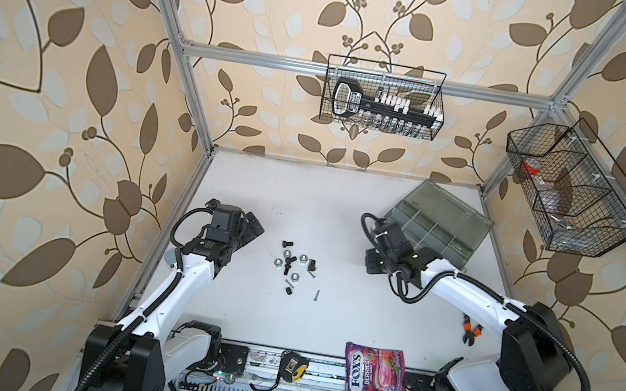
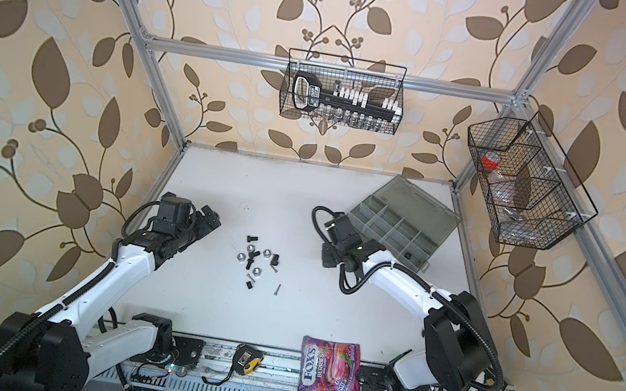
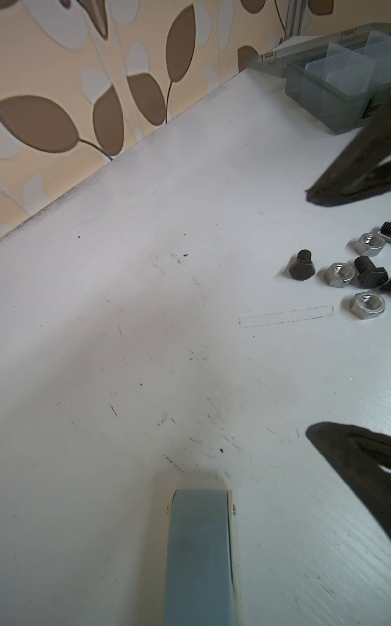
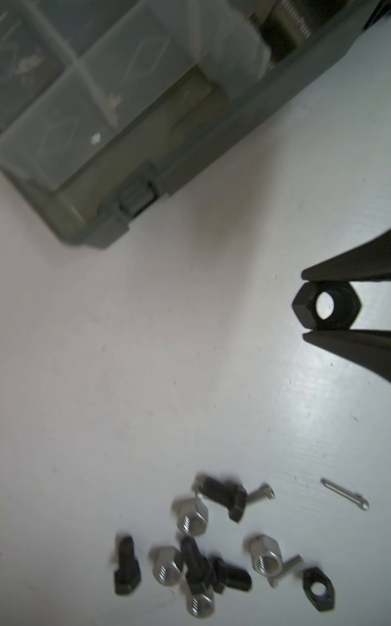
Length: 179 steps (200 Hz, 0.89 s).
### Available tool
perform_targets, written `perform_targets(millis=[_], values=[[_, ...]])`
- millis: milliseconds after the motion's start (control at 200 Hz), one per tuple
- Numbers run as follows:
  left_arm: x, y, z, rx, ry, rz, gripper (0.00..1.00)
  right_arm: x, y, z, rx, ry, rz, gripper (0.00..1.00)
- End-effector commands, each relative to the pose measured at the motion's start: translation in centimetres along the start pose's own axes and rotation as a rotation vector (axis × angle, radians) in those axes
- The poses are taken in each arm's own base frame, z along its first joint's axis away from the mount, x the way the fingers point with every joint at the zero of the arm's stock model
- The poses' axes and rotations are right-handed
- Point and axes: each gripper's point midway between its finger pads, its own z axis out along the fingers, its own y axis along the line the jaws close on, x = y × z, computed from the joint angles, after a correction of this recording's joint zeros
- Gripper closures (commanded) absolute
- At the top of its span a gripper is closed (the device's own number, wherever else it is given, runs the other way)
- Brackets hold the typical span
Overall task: Sort the screws and nuts into containers
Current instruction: 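Carry the black nut to the box compartment and open the right gripper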
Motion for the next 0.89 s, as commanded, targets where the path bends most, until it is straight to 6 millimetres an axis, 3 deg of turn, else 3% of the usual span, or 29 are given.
perform_targets(millis=[0, 175, 340, 540, 890], values=[[-1.1, -0.9, -0.6, 0.018, -0.036, -0.002, 0.01, -0.4, -5.0, -0.5, 0.078, -0.028, 0.159, 0.98], [-1.1, -1.0, -0.5, 0.022, -0.032, -0.003, 0.01, -0.3, -12.8, -0.7, 0.186, -0.044, 0.373, 0.98], [-1.3, -1.4, -0.6, 0.031, -0.036, -0.001, 0.01, -0.3, -17.4, -0.9, 0.234, -0.066, 0.497, 0.98], [-1.2, -1.4, -0.6, 0.035, -0.03, -0.002, 0.01, -1.2, -20.5, -0.7, 0.294, -0.106, 0.55, 0.98], [-1.1, -1.4, -0.6, 0.04, -0.025, -0.004, 0.01, -2.1, -23.5, 0.7, 0.39, -0.116, 0.579, 0.98]])
